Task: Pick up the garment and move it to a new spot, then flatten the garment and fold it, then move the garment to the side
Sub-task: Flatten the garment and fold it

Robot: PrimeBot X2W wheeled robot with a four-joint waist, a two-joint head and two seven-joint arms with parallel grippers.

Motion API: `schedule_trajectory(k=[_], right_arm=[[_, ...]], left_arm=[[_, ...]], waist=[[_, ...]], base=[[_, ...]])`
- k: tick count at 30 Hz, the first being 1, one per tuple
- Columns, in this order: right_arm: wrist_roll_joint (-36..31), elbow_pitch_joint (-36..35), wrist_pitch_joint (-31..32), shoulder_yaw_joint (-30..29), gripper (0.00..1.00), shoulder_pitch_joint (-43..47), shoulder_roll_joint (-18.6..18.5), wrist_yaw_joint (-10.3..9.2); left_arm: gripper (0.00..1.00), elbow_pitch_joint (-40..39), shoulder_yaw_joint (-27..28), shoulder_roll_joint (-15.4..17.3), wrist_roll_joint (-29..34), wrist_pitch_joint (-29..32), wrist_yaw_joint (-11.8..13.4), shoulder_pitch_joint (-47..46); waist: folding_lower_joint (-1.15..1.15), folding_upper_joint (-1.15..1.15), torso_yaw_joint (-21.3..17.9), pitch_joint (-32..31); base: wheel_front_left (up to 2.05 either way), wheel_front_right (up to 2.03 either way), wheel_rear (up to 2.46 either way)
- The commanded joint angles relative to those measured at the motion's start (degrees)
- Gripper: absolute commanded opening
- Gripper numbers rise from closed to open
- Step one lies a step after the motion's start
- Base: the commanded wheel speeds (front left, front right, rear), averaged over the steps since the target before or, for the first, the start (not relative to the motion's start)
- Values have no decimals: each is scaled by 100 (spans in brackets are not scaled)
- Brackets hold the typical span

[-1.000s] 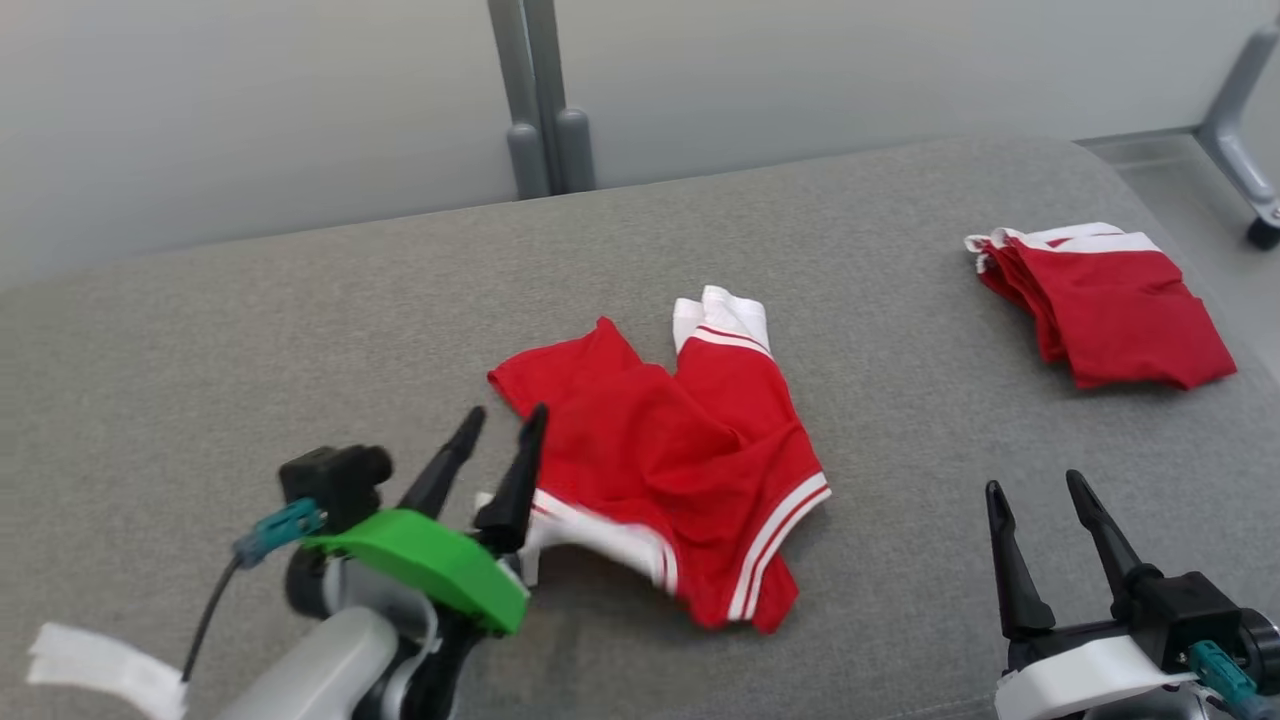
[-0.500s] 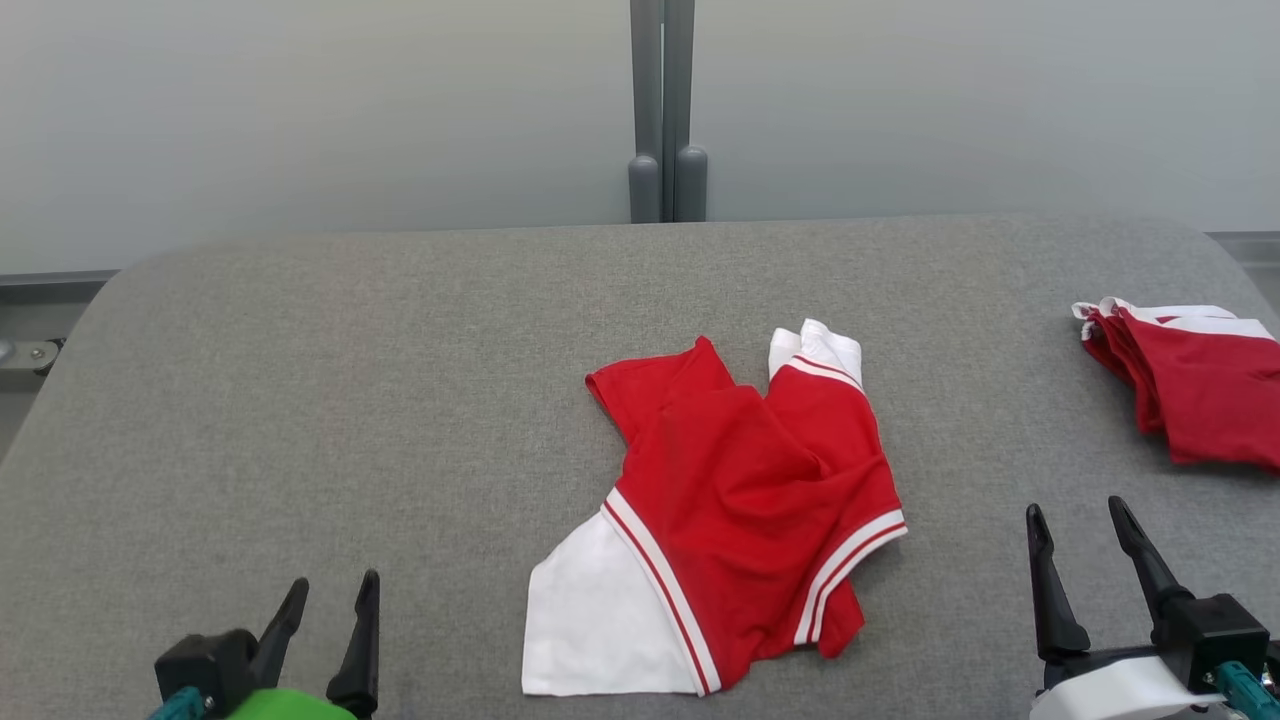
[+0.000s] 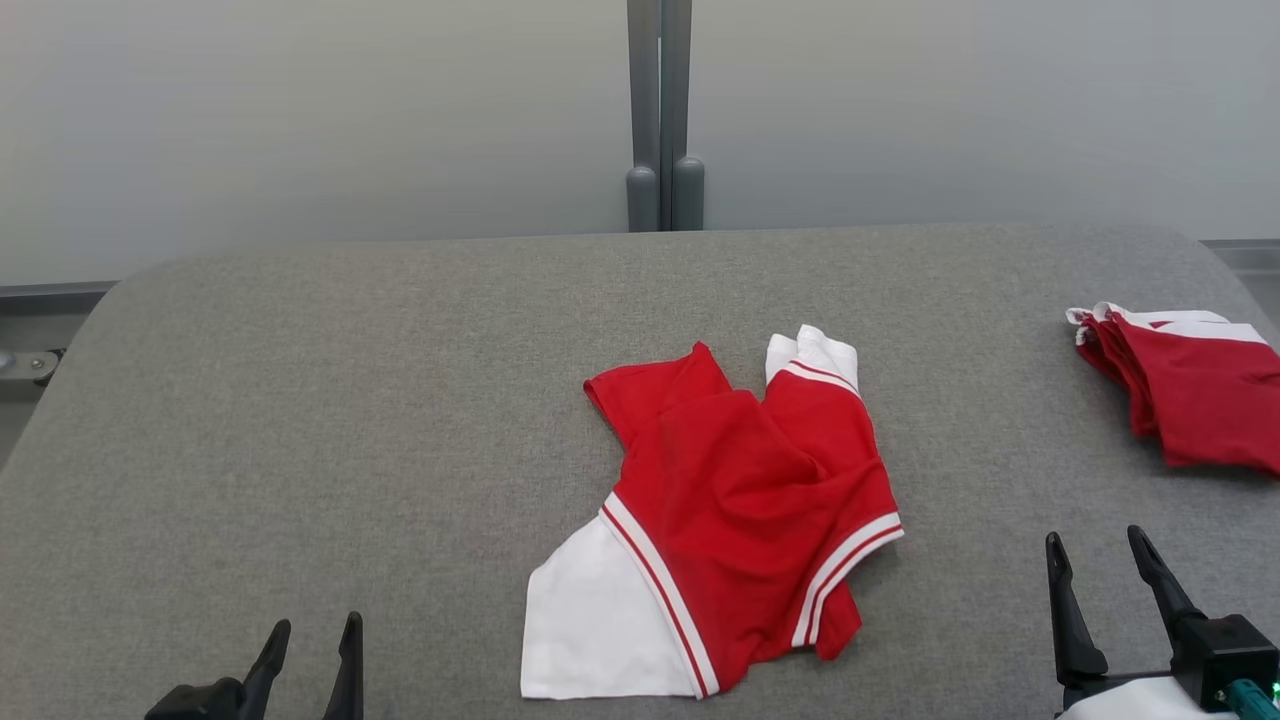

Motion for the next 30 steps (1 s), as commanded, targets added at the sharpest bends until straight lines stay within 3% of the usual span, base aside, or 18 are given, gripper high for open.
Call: schedule_trajectory(k=[1,9,30], right_arm=[[-26,22,0,-13,100,38,-28,-11],[-28,104,0,41,100,-21,-32,-11],[89,-19,0,165,100,-160,-23,-11]], left_arm=[[100,12,114,-68,120,1,-71,31],[100,17,386,-269,440,1,-178,-9],[100,-309,136,-260,403,0,-186,-156]], waist=[[0,0,6,3],[0,0,0,6],[0,0,1,34]], base=[[0,0,0],[0,0,0],[0,0,0]])
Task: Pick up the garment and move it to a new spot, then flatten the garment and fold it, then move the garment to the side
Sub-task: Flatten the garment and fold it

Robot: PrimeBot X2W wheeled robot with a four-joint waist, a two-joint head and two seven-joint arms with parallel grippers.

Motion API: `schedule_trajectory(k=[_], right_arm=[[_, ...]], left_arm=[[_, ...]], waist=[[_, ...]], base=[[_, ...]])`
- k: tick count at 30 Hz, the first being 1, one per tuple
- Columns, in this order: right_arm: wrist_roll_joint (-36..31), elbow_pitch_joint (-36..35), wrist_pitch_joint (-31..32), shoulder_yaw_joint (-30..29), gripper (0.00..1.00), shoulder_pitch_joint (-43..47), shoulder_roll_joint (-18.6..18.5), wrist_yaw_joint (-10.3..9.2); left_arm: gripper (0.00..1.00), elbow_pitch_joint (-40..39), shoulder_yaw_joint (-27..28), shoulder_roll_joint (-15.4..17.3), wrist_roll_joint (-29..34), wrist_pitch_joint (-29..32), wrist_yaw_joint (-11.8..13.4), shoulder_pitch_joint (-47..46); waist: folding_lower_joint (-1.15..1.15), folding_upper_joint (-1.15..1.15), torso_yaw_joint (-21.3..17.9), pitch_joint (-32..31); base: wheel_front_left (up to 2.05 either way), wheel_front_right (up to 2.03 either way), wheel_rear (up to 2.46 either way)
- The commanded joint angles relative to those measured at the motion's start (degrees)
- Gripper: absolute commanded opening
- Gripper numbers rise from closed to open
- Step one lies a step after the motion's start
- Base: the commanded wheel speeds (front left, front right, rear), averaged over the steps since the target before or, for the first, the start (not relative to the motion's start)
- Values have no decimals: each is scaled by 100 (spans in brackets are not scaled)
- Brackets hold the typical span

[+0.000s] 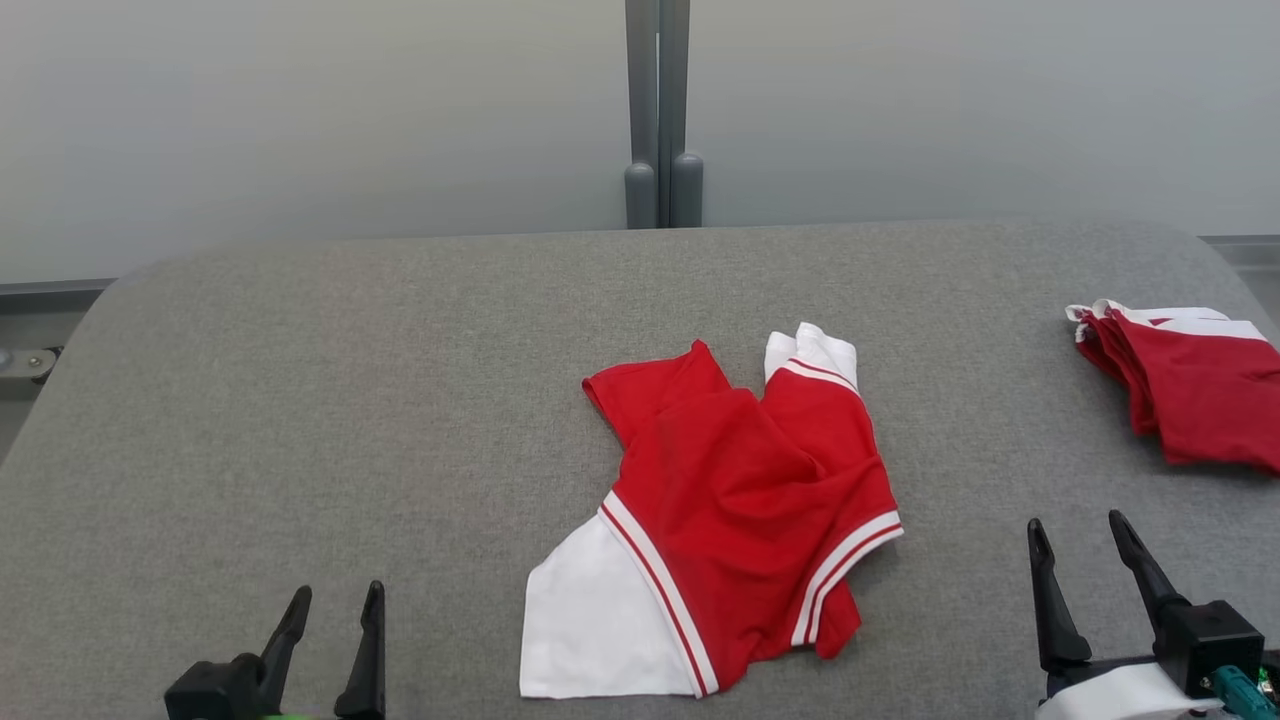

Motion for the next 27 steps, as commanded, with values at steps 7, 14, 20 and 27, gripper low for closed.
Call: schedule_trajectory(k=[7,14,20,27], right_arm=[[54,-169,0,170,100,-173,-57,-11],[87,-298,0,439,100,-278,-29,-11],[90,-270,0,435,100,-288,-32,-11],[108,-274,0,418,100,-343,-10,-10]], left_arm=[[100,320,-1013,-134,-696,244,-12,-348],[100,1108,-1447,-267,-1218,1045,61,-821],[100,1732,-1409,-334,-1505,1327,57,-1034],[100,2488,-1563,-323,-1540,1626,89,-1032]], waist=[[0,0,-12,70],[0,0,-209,297],[0,0,-529,449],[0,0,-836,529]], base=[[0,0,0],[0,0,0],[0,0,0],[0,0,0]])
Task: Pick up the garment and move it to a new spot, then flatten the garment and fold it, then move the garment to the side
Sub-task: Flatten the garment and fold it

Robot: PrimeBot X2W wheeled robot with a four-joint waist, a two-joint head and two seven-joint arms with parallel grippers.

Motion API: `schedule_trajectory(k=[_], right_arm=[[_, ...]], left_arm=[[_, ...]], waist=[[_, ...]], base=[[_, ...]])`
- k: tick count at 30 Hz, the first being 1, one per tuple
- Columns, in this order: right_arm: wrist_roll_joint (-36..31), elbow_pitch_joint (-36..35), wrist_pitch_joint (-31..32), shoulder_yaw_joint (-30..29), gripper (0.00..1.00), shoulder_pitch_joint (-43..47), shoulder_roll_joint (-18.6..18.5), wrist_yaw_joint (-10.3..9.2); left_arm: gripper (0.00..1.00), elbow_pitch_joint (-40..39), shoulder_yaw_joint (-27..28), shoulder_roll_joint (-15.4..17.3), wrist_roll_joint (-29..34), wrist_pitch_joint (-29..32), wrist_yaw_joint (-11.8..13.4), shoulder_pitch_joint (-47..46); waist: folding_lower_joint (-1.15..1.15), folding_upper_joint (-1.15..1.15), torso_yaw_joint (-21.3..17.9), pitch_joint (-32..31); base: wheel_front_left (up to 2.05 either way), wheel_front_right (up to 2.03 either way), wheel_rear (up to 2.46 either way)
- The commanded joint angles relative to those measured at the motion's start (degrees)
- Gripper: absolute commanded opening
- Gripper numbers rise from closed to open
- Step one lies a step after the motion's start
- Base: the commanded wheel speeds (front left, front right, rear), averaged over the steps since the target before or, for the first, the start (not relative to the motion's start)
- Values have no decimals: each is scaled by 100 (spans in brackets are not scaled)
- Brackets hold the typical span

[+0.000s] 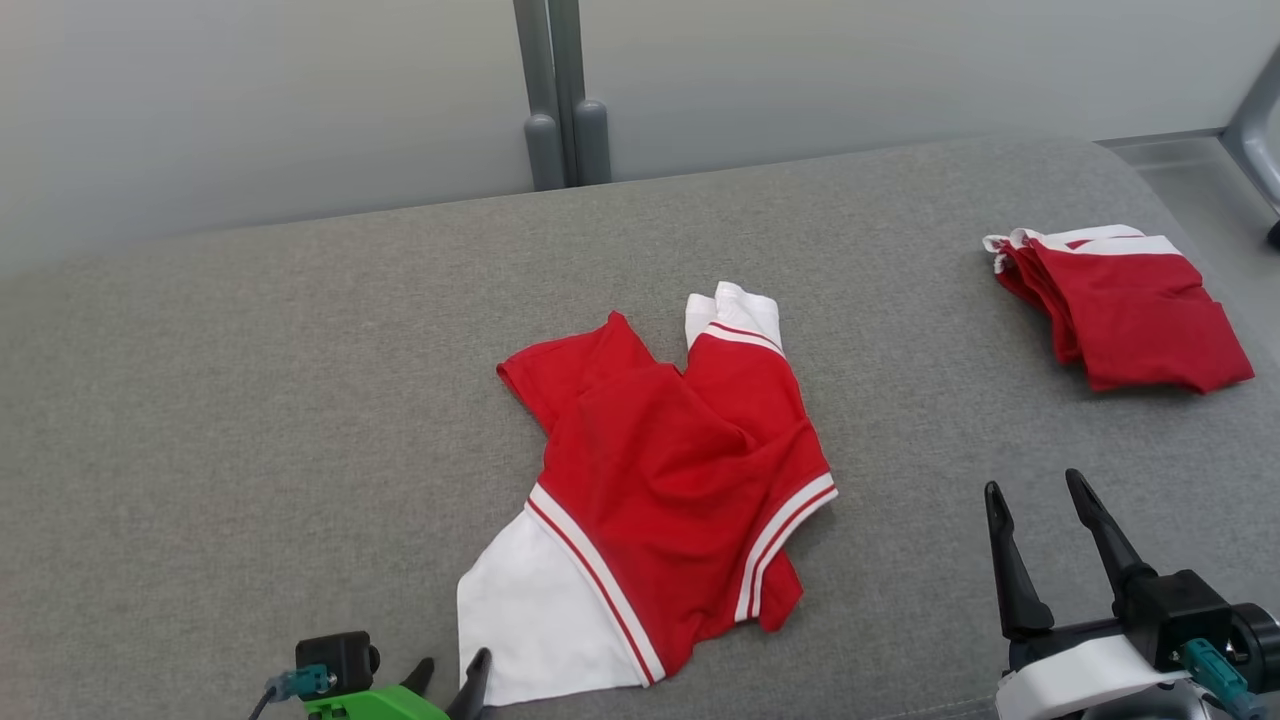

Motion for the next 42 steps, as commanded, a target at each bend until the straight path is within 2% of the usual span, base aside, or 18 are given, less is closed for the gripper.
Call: schedule_trajectory(k=[1,2,3,4,5,9,13,14,20,22,26,29,32,34,38,42], right_arm=[[22,-4,0,-24,100,-68,4,-9],[27,-1,0,-38,100,-66,5,-9],[33,4,0,-46,100,-67,11,-9],[37,6,0,-46,100,-73,15,-9],[37,7,0,-49,100,-78,18,-10],[45,11,0,-38,100,-103,32,-9],[53,16,0,-33,100,-141,36,-10],[53,16,0,-33,100,-141,36,-10],[39,28,0,-54,100,-134,51,-10],[59,49,0,-39,100,-132,55,-9],[98,91,0,8,100,-122,62,-9],[112,112,0,14,100,-139,63,-10],[163,130,0,11,100,-221,64,-9],[182,137,0,28,100,-238,65,-9],[196,167,0,103,100,-316,64,-10],[232,185,0,135,100,-314,64,-9]], left_arm=[[47,146,-107,-153,-179,261,-33,114],[28,66,-177,-245,-304,350,-73,129],[18,-37,-321,-322,-380,473,-101,146],[0,-169,-476,-394,-470,572,-118,169],[0,-367,-628,-428,-598,648,-117,187],[0,-1140,-950,-163,-1066,793,-82,83],[0,-2113,-982,-259,-1859,784,-86,-124],[0,-2113,-982,-259,-1859,784,-86,-124],[0,-3558,-358,-92,-2905,880,-83,-794],[0,-3868,-119,-81,-3125,985,15,-1099],[0,-4246,329,100,-3242,1175,414,-1789],[0,-4290,589,208,-3099,1190,698,-2402],[0,-3830,950,281,-2784,957,1177,-3454],[0,-3482,1110,229,-2632,746,1394,-3878],[0,-2768,1192,217,-2252,300,1610,-4636],[0,-2362,985,-125,-2087,27,1565,-5001]], waist=[[0,0,-123,64],[0,0,-135,66],[0,0,-147,68],[0,0,-159,70],[0,0,-169,74],[0,0,-194,77],[0,0,-202,94],[0,0,-202,94],[0,0,-122,60],[0,0,-102,22],[0,0,-47,-26],[0,0,2,-41],[0,0,112,-25],[0,0,149,-16],[0,0,162,-12],[0,0,153,-23]], base=[[0,0,0],[0,0,0],[0,0,0],[0,0,0],[0,0,0],[0,0,0],[0,0,0],[0,0,0],[0,0,0],[0,0,0],[0,0,0],[0,0,0],[0,0,0],[0,0,0],[0,0,0],[0,0,0]])
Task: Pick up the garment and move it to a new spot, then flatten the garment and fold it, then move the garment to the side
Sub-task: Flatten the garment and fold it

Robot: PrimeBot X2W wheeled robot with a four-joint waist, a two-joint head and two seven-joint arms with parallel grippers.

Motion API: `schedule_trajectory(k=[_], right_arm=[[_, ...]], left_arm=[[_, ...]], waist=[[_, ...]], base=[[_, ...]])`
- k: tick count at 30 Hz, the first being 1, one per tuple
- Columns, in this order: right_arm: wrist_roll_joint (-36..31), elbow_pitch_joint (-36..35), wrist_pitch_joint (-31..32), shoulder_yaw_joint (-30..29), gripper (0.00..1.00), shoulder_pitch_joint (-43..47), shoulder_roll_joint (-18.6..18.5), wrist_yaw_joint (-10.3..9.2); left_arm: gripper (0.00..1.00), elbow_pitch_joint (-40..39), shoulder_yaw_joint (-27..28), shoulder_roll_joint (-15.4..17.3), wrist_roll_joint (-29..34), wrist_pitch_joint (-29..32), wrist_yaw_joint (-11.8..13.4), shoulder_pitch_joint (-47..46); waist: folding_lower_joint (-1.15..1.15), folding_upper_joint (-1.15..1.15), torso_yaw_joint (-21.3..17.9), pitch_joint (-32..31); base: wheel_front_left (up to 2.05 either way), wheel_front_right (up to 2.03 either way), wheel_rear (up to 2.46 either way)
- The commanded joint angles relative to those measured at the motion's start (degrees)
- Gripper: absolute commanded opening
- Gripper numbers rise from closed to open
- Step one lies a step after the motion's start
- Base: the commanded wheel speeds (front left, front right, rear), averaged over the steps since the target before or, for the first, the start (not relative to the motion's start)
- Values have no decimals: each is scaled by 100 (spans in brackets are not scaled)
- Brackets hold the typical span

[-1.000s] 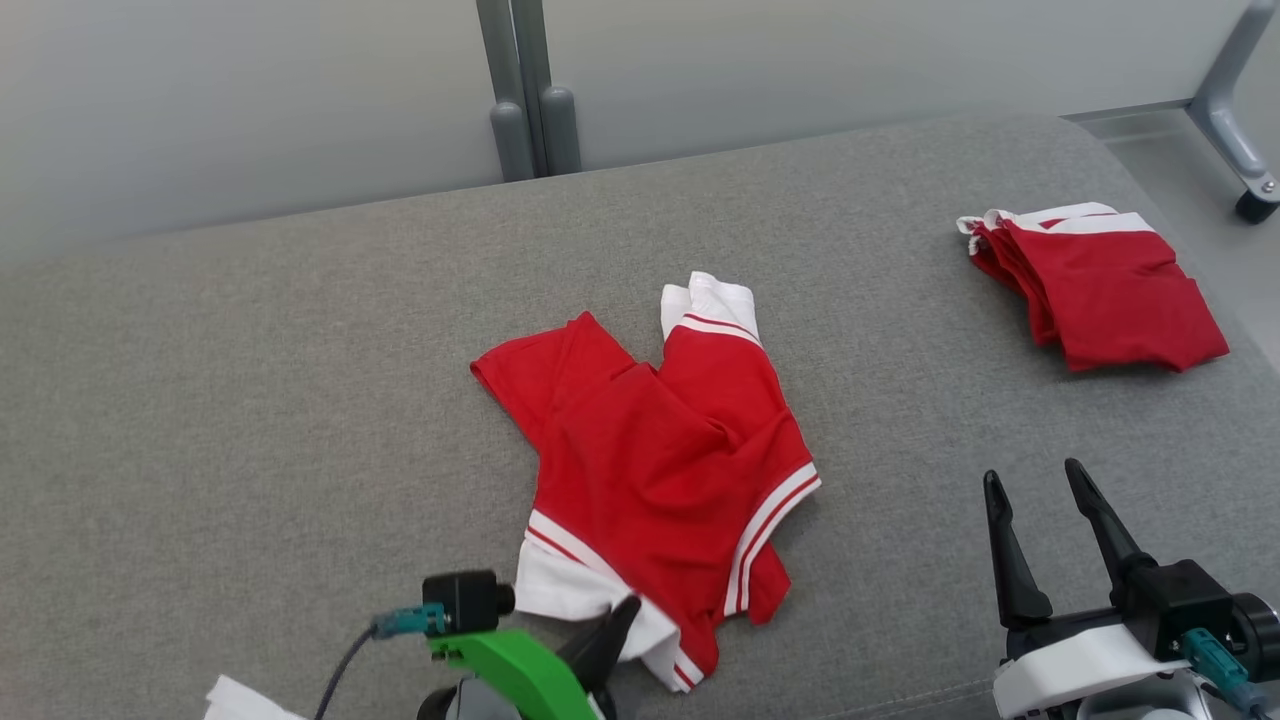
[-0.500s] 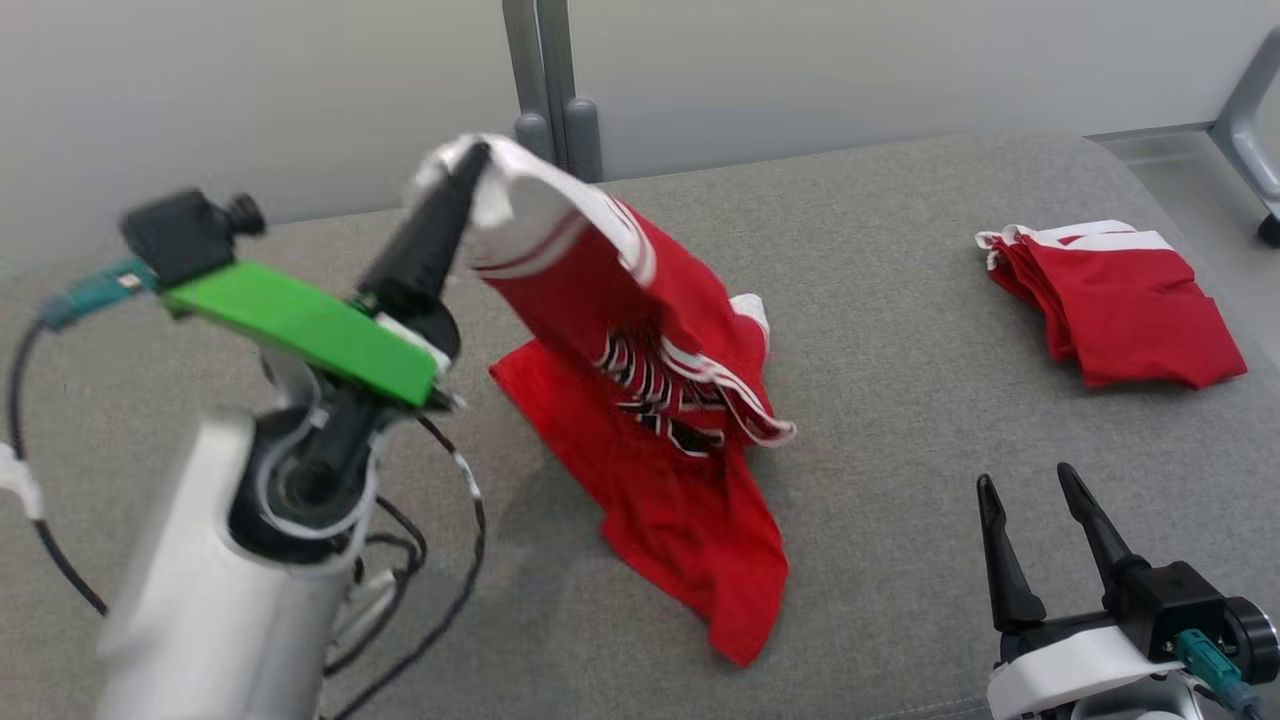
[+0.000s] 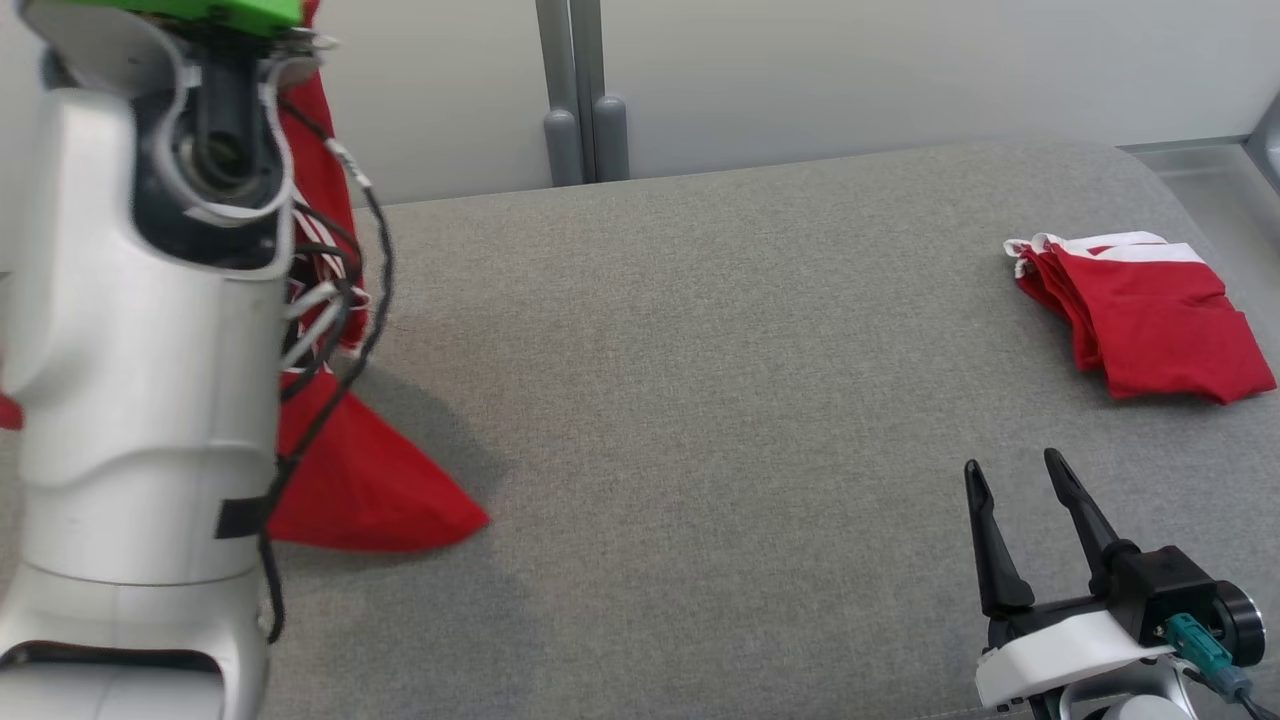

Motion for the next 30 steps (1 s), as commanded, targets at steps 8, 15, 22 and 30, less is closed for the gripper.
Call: schedule_trajectory(k=[8,15,22,30], right_arm=[[208,51,0,288,100,-379,-5,-9],[400,121,0,584,100,-815,-10,-9],[518,212,0,672,100,-1033,-2,-9],[626,295,0,812,100,-1179,-6,-9]], left_arm=[[0,549,-1489,-488,-721,-366,-167,504],[0,894,-3099,-471,-1629,-972,93,690],[0,1129,-4426,-474,-2501,-1401,298,509],[24,1056,-5572,-464,-2732,-1511,27,434]], waist=[[0,0,-372,391],[0,0,-1059,908],[0,0,-1778,1236],[0,0,-2241,1411]], base=[[0,0,0],[0,0,0],[0,0,0],[0,0,0]])
